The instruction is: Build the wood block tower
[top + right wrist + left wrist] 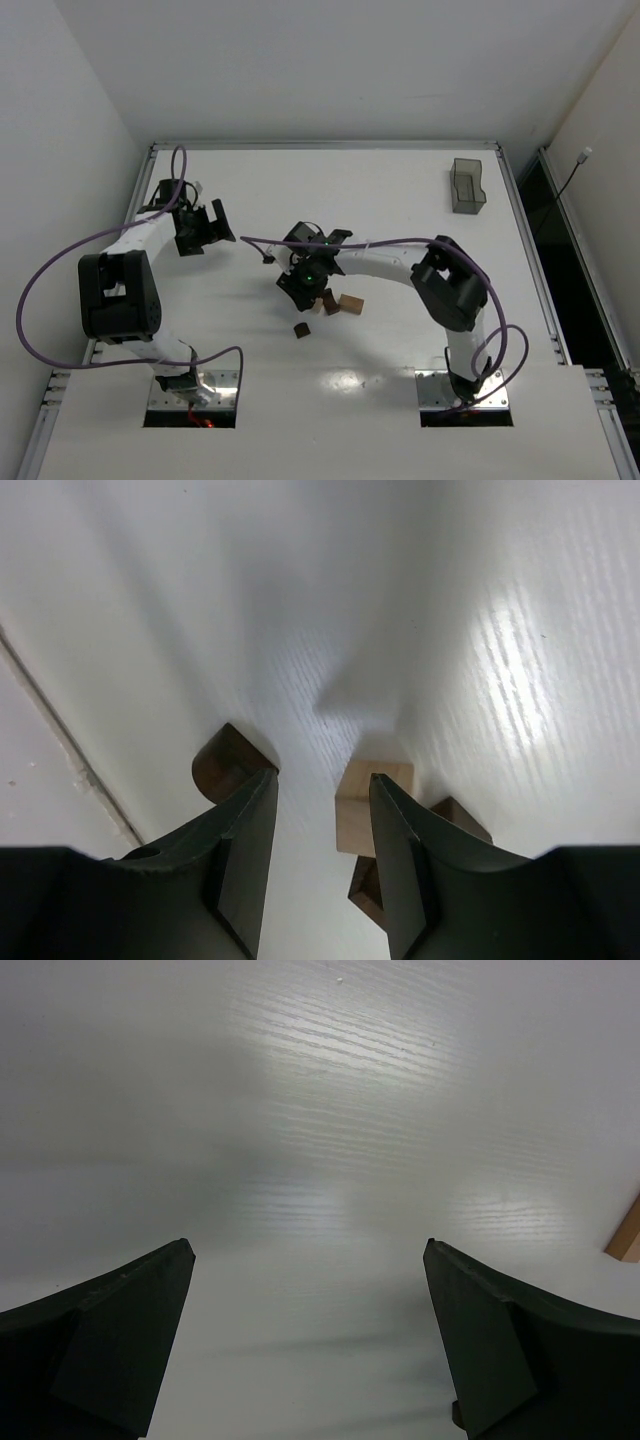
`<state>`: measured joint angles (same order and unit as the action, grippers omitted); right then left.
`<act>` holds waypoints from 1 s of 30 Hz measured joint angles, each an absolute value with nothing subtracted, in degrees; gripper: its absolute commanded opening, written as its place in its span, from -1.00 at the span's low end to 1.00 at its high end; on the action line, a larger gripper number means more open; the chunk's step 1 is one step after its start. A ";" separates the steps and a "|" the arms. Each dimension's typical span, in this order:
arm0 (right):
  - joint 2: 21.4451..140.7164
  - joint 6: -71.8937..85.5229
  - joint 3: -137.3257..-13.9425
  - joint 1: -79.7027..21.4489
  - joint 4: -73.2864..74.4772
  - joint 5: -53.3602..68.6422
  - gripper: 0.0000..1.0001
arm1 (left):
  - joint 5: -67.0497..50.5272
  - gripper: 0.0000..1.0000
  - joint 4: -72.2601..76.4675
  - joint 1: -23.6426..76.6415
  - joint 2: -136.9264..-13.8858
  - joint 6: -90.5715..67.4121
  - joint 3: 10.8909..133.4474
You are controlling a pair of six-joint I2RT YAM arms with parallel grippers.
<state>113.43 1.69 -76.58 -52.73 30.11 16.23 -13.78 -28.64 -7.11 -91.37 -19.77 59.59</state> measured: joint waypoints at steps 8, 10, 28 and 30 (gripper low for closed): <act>106.30 2.00 -73.54 -53.12 28.58 9.28 -0.17 | -13.87 0.98 -28.58 -7.11 -91.37 -19.79 58.94; 105.56 1.98 -72.88 -53.12 28.27 8.38 -0.14 | -13.96 0.98 -28.56 -7.11 -91.37 -19.88 58.78; 108.07 0.40 -71.81 -53.39 28.47 5.15 -0.12 | -14.00 0.98 -28.53 -7.11 -91.37 -19.99 58.65; 108.62 0.16 -71.81 -53.80 28.53 5.17 -0.12 | -14.00 0.98 -28.53 -7.11 -91.37 -19.99 58.65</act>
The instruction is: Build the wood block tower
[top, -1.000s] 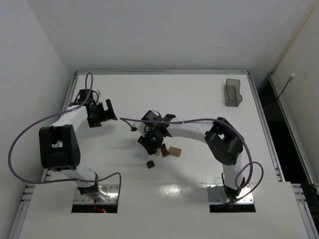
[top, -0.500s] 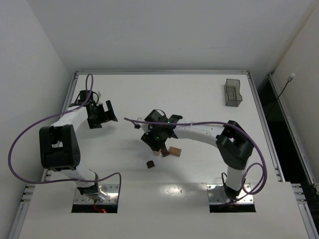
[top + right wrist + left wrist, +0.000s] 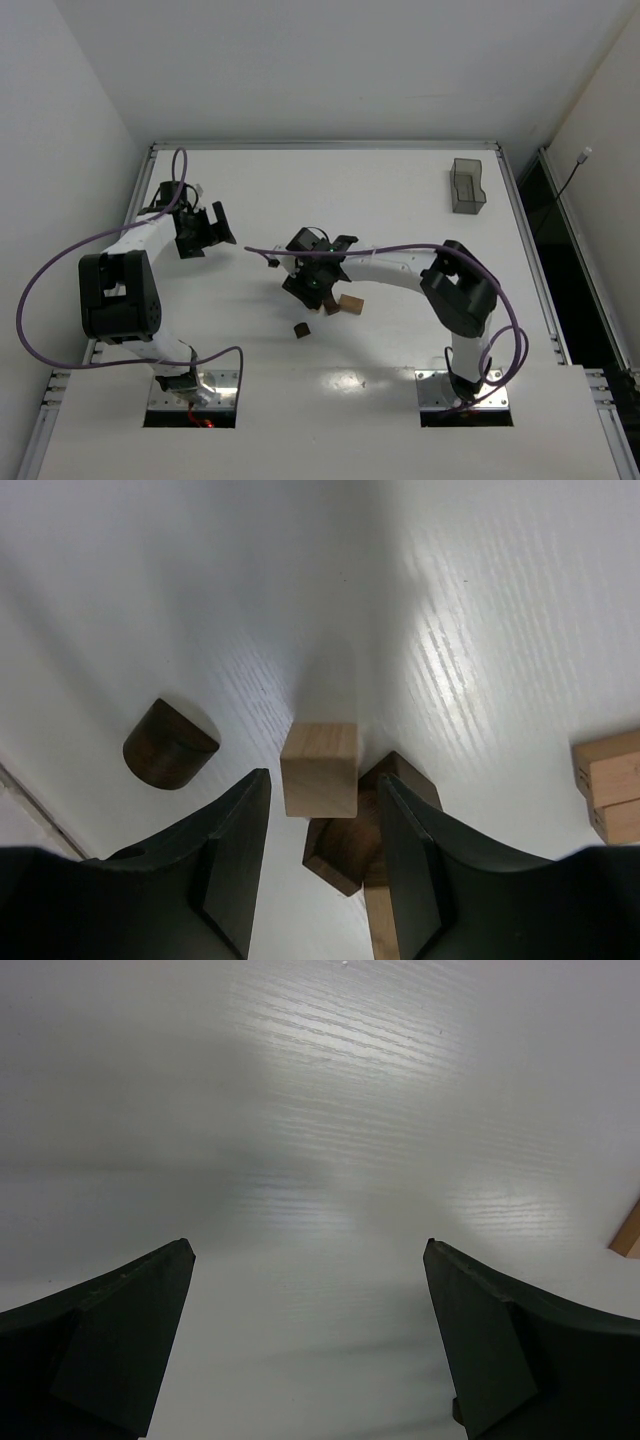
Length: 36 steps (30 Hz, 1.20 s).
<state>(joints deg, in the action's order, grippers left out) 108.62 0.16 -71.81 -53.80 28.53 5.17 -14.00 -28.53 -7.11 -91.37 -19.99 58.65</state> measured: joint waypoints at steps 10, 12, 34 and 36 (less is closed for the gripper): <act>110.08 -0.27 -71.81 -55.77 28.77 5.54 -0.09 | -14.00 0.98 -28.53 -7.11 -91.37 -19.99 58.65; 110.41 -0.34 -71.81 -56.03 28.84 5.52 -0.09 | -14.00 0.98 -28.53 -7.11 -91.37 -19.99 58.65; 110.65 3.97 -72.86 -56.27 30.41 0.60 -1.00 | -14.02 0.98 -28.03 -7.11 -91.37 -20.21 58.61; 110.65 7.44 -74.65 -55.99 32.21 -2.83 -1.00 | -14.00 0.98 -27.92 -7.11 -91.37 -20.32 58.59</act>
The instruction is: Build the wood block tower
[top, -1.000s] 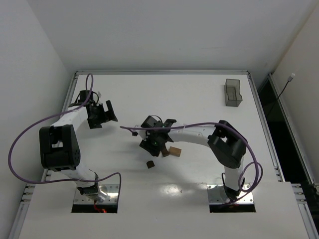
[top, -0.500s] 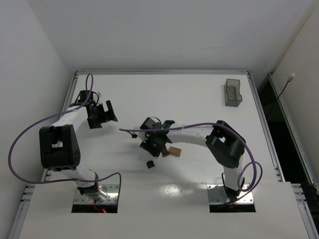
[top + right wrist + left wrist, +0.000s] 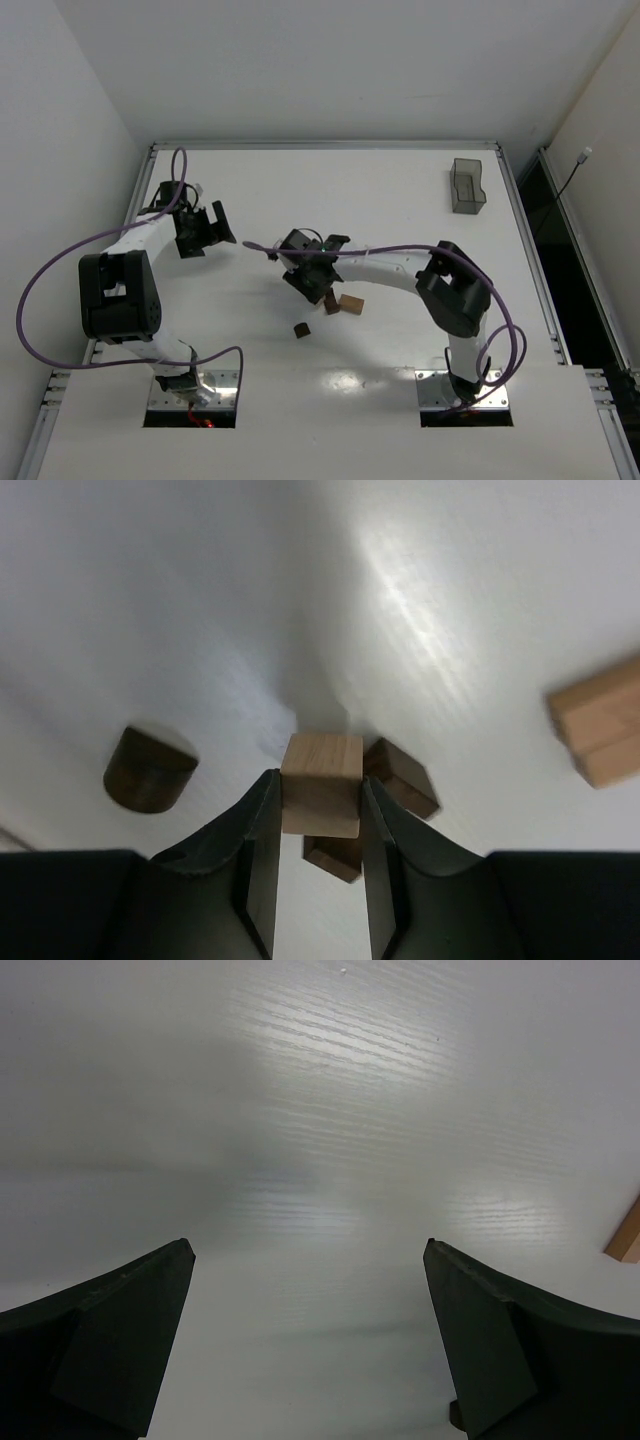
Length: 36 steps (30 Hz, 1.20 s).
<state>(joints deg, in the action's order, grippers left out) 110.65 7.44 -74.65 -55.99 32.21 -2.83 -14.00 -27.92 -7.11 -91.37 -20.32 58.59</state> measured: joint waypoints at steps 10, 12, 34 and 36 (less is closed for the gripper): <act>110.65 29.41 -92.18 -50.89 39.70 -18.15 -1.00 | -13.76 0.98 -27.70 -7.11 -91.37 -21.52 58.19; 110.65 33.43 -92.18 -49.71 41.76 -19.03 -1.00 | -13.76 0.98 -27.73 -7.11 -91.37 -21.54 58.19; 116.03 44.47 -87.70 -39.48 46.65 -15.92 -1.00 | -13.74 0.98 -27.53 -7.11 -91.37 -21.78 58.19; 116.14 44.69 -87.70 -39.09 46.63 -14.94 -1.00 | -13.74 0.98 -27.53 -7.11 -91.37 -21.82 58.19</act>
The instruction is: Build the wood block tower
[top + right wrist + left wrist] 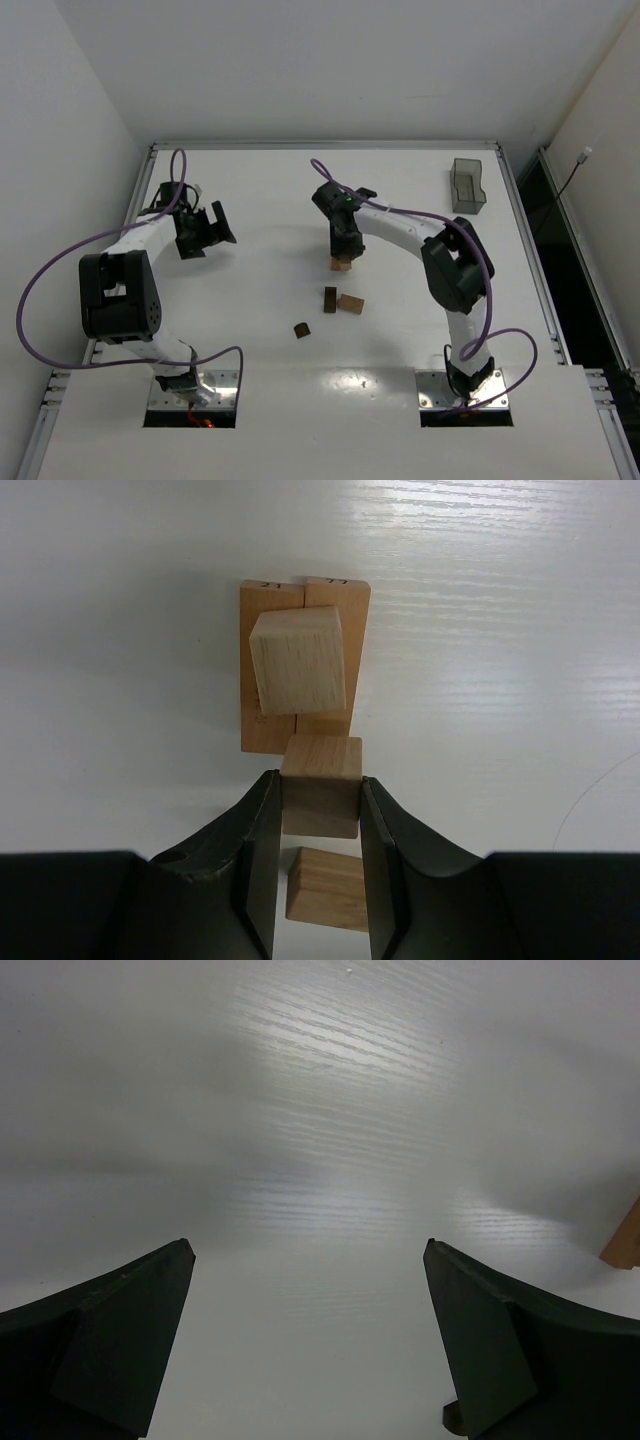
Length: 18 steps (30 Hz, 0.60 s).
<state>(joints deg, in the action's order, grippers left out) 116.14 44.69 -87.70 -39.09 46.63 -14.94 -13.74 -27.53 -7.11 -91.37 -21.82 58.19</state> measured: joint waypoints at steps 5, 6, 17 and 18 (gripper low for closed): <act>116.31 44.97 -87.70 -39.03 46.63 -13.85 -1.00 | -13.74 0.98 -27.29 -7.11 -91.37 -21.93 57.67; 116.33 45.01 -87.70 -39.03 46.63 -13.56 -1.00 | -13.74 0.98 -27.27 -7.11 -91.37 -21.96 57.67; 117.60 45.34 -87.79 -38.37 46.61 -13.19 -1.00 | -13.74 0.98 -26.87 -7.11 -91.37 -21.96 57.67; 117.91 45.36 -87.79 -38.30 46.63 -13.15 -1.00 | -13.74 0.98 -26.87 -7.11 -91.37 -21.96 57.67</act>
<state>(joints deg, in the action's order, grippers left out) 117.91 45.36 -87.79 -38.30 46.63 -13.15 -13.74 -26.87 -7.11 -91.37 -21.96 57.67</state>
